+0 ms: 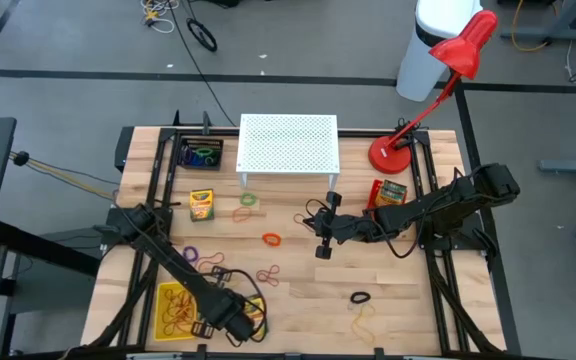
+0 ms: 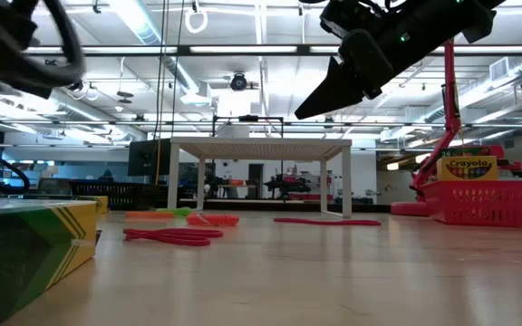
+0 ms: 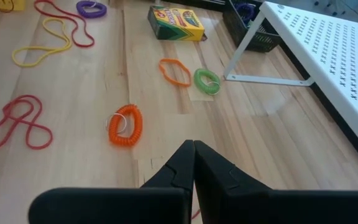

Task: Pick & Place Office Desk Supplies
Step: Put the red rubber band into the yellow bin

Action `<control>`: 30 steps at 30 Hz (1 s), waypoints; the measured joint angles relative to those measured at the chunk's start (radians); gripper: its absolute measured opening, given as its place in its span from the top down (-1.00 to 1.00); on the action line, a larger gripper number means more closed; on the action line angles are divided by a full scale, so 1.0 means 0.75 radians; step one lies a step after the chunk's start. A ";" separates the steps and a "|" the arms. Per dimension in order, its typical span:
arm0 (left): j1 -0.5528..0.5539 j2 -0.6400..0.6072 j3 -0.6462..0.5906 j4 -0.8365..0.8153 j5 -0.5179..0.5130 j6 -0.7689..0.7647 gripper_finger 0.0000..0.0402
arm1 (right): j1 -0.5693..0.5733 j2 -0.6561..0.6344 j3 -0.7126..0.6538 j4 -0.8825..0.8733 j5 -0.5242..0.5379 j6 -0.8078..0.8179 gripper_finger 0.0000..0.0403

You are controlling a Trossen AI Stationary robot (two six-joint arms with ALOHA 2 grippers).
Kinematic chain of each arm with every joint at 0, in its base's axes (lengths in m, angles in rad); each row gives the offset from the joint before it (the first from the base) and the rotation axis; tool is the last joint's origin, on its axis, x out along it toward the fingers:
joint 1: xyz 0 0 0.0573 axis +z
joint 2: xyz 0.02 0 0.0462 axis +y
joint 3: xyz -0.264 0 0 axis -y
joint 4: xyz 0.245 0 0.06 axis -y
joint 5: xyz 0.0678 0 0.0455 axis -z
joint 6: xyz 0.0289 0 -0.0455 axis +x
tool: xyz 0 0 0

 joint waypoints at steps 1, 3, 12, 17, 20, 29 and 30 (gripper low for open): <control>0.000 0.000 0.005 0.000 -0.003 -0.009 0.96 | 0.000 0.000 0.000 0.000 0.000 0.000 0.92; 0.000 0.000 0.009 0.000 -0.007 -0.025 0.91 | 0.000 0.000 0.000 0.000 -0.002 0.000 0.92; -0.015 0.065 0.009 -0.037 0.002 -0.056 0.35 | 0.000 0.000 0.000 0.000 -0.004 0.000 0.92; -0.028 0.123 0.010 -0.143 -0.015 -0.049 0.18 | 0.000 0.000 0.000 0.000 -0.004 0.000 0.92; -0.026 0.138 0.010 -0.180 0.003 -0.058 0.19 | 0.000 0.000 0.000 0.000 -0.004 0.000 0.92; -0.026 0.140 0.027 -0.223 -0.016 -0.047 0.94 | 0.000 0.000 0.000 0.003 -0.004 0.000 0.92; -0.026 0.140 0.046 -0.249 -0.042 -0.047 0.95 | 0.000 0.000 0.000 0.003 -0.004 0.000 0.92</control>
